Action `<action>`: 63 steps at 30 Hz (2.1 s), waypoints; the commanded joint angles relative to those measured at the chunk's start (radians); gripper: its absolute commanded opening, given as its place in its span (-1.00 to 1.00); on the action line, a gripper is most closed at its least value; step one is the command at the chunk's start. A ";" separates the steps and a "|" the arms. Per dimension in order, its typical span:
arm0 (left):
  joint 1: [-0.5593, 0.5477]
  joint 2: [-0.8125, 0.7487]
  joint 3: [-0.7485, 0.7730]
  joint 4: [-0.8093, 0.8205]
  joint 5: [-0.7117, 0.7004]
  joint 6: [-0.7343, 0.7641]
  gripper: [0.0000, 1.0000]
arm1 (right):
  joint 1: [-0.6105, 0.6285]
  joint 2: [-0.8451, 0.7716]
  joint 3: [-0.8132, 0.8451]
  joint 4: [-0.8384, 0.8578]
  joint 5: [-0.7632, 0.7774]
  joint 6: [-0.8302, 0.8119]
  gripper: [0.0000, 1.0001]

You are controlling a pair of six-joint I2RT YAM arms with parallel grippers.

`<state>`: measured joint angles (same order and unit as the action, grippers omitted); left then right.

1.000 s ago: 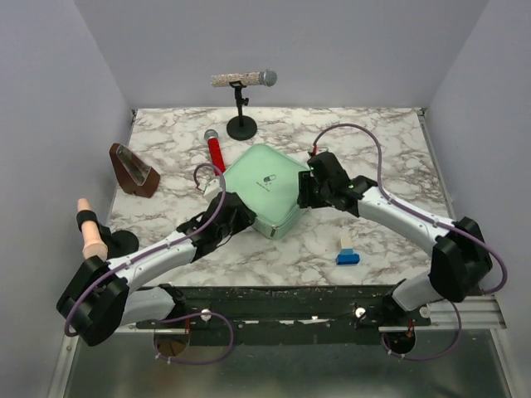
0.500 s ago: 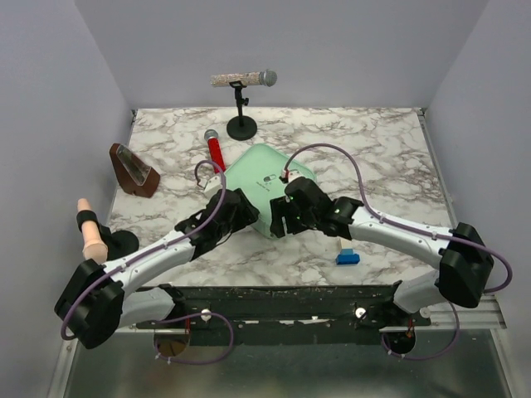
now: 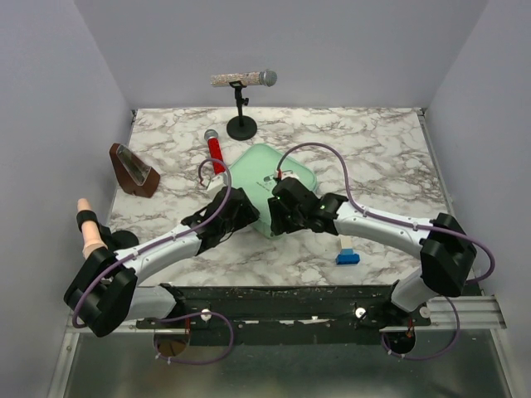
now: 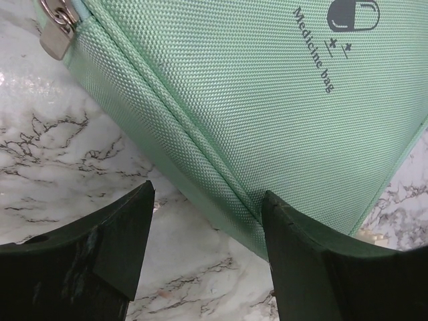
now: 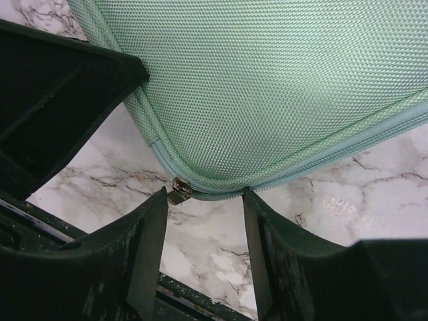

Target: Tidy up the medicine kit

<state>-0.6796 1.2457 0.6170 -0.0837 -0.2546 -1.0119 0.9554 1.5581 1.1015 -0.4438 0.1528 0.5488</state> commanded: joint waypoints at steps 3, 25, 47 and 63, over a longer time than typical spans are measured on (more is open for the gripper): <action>0.018 0.011 -0.011 0.015 0.000 0.001 0.49 | 0.008 0.065 0.038 -0.033 0.037 0.043 0.18; 0.011 0.072 -0.043 0.150 0.115 0.003 -0.11 | 0.057 0.034 0.003 -0.030 0.119 0.155 0.32; -0.034 0.063 -0.065 0.170 0.118 -0.008 -0.24 | 0.013 0.071 -0.011 0.004 0.120 0.186 -0.21; -0.021 0.026 -0.045 0.118 0.074 0.015 -0.18 | 0.013 -0.033 -0.124 -0.052 0.188 0.109 -0.99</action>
<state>-0.6937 1.2995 0.5770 0.1184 -0.1928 -1.0412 0.9760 1.5761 1.0290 -0.4370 0.2455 0.7086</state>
